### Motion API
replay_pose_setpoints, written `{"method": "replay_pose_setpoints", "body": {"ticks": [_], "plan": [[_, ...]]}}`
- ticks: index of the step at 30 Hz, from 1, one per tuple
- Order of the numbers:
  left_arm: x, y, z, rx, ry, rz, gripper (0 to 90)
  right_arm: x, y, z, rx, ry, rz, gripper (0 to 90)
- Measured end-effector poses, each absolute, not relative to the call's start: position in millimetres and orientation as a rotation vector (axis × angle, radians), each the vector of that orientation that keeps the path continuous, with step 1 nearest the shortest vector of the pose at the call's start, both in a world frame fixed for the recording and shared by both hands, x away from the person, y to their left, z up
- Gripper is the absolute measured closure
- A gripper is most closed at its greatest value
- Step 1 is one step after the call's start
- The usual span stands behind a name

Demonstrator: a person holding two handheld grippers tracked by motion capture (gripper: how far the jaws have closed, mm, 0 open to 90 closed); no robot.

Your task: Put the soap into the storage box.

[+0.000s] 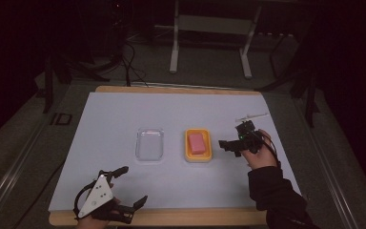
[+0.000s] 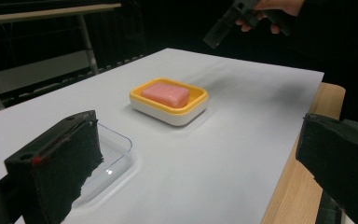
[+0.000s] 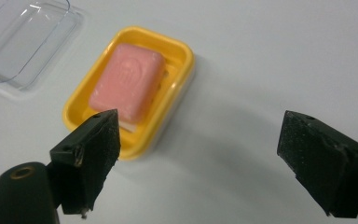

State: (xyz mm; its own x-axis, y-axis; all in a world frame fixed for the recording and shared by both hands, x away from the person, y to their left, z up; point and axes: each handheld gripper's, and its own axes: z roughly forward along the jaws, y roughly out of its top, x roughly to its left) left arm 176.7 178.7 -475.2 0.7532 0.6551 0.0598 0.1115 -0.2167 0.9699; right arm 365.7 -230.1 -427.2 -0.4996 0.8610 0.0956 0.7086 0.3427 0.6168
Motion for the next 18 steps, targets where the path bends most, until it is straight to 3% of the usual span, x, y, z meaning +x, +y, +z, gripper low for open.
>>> {"method": "replay_pose_setpoints", "body": {"ticks": [18], "plan": [[177.6, 177.6, -476.3, 1.75, 0.612, 0.56, 0.3, 334.9, -276.3, -451.9, 1.395, 2.349, 0.831, 12.2]]}}
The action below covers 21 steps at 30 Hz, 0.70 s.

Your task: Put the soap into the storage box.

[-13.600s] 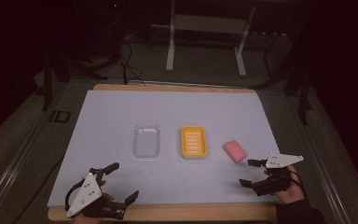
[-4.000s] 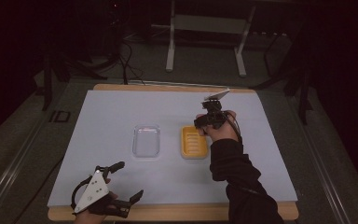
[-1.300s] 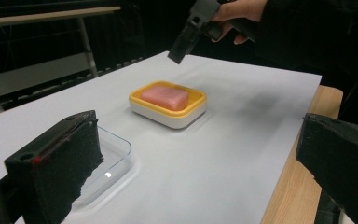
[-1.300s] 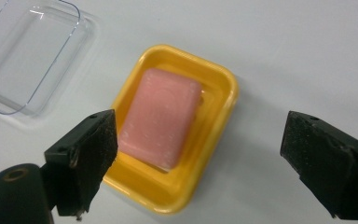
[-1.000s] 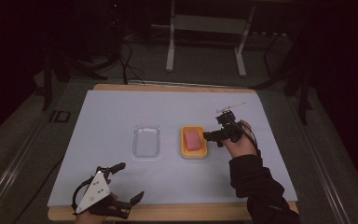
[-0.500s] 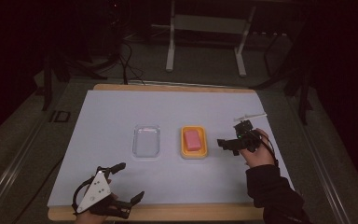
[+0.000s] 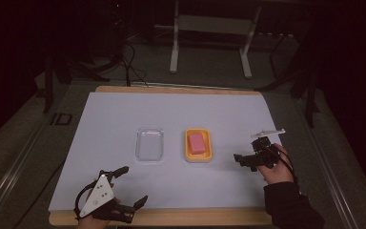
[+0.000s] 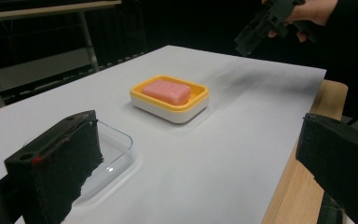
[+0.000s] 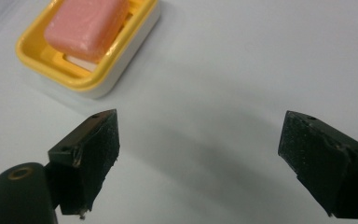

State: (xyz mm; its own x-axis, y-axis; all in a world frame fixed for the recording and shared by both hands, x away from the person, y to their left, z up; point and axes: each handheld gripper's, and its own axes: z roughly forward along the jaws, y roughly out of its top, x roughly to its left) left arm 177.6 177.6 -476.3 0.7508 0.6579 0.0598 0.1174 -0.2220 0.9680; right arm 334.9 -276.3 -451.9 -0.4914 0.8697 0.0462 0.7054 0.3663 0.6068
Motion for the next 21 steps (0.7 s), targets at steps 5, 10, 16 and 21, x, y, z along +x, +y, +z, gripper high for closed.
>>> {"method": "replay_pose_setpoints", "body": {"ticks": [5, 10, 16, 21], "plan": [[177.8, 177.6, -476.4, 1.751, 0.611, 0.56, 0.3, 327.6, -281.4, -459.1, 1.394, 2.345, 0.829, 12.2], [177.7, 177.7, -476.4, 1.751, 0.611, 0.56, 0.3, 320.7, -283.8, -462.7, 1.354, 2.373, 0.837, 12.2], [177.6, 177.6, -476.5, 1.752, 0.61, 0.56, 0.3, 311.0, -288.1, -468.2, 1.288, 2.387, 0.847, 12.3], [177.7, 177.2, -476.6, 1.753, 0.61, 0.561, 0.3, 303.7, -296.8, -472.7, 1.291, 2.376, 0.862, 12.3]]}}
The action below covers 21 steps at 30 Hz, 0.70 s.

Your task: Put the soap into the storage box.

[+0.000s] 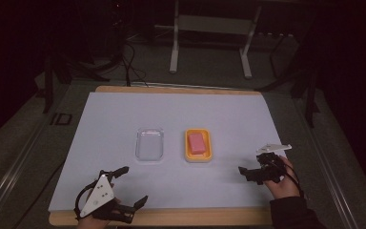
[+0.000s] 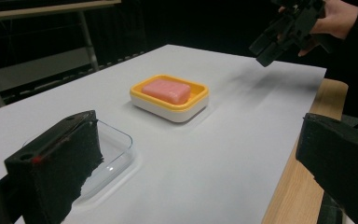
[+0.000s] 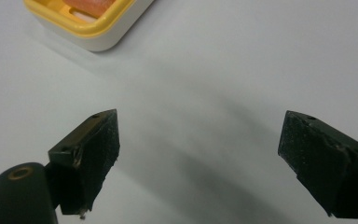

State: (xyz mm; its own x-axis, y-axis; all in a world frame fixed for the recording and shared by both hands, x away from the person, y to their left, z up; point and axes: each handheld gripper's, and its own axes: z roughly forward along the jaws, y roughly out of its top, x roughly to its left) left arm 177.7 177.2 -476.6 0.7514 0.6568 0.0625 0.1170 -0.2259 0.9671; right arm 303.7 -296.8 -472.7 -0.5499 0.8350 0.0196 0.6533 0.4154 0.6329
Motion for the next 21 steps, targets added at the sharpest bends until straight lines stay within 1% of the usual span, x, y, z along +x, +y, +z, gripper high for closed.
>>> {"method": "replay_pose_setpoints", "body": {"ticks": [11, 21], "plan": [[176.8, 177.4, -475.9, 1.758, 0.602, 0.564, 0.3, 291.1, -311.4, -480.9, 1.272, 2.342, 0.884, 12.3], [176.6, 177.9, -475.5, 1.754, 0.605, 0.56, 0.3, 293.9, -314.4, -486.1, 1.264, 2.323, 0.901, 12.4]]}}
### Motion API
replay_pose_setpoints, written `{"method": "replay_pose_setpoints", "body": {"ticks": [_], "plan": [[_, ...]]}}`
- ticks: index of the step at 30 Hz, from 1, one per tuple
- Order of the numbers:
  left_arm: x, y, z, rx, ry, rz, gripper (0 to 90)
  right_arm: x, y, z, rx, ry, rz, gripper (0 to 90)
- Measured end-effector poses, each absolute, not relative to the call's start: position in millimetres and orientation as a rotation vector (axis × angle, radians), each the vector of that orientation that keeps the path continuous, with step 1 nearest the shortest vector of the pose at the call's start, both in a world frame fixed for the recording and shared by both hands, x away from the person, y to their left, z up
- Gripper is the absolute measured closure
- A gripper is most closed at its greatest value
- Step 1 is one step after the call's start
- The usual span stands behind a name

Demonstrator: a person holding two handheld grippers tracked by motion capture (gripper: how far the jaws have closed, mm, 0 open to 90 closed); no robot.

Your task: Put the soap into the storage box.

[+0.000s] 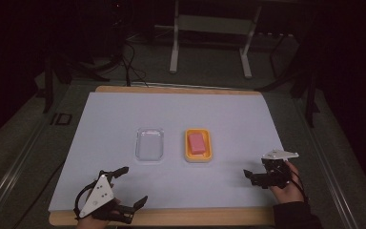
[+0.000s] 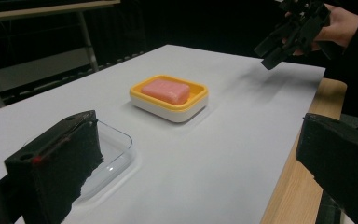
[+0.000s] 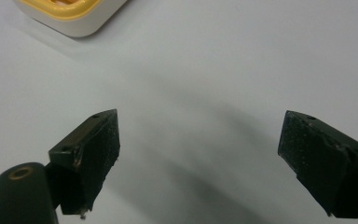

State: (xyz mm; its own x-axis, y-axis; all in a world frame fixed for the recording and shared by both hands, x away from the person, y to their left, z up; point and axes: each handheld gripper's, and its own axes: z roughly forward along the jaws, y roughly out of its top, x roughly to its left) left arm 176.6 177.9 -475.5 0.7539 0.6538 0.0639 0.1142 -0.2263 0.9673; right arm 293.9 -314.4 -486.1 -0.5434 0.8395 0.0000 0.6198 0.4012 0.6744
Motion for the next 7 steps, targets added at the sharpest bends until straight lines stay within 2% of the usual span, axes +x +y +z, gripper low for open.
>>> {"method": "replay_pose_setpoints", "body": {"ticks": [7], "plan": [[176.6, 177.7, -475.4, 1.751, 0.603, 0.558, 0.3, 294.5, -313.3, -487.9, 1.261, 2.335, 0.899, 12.6]]}}
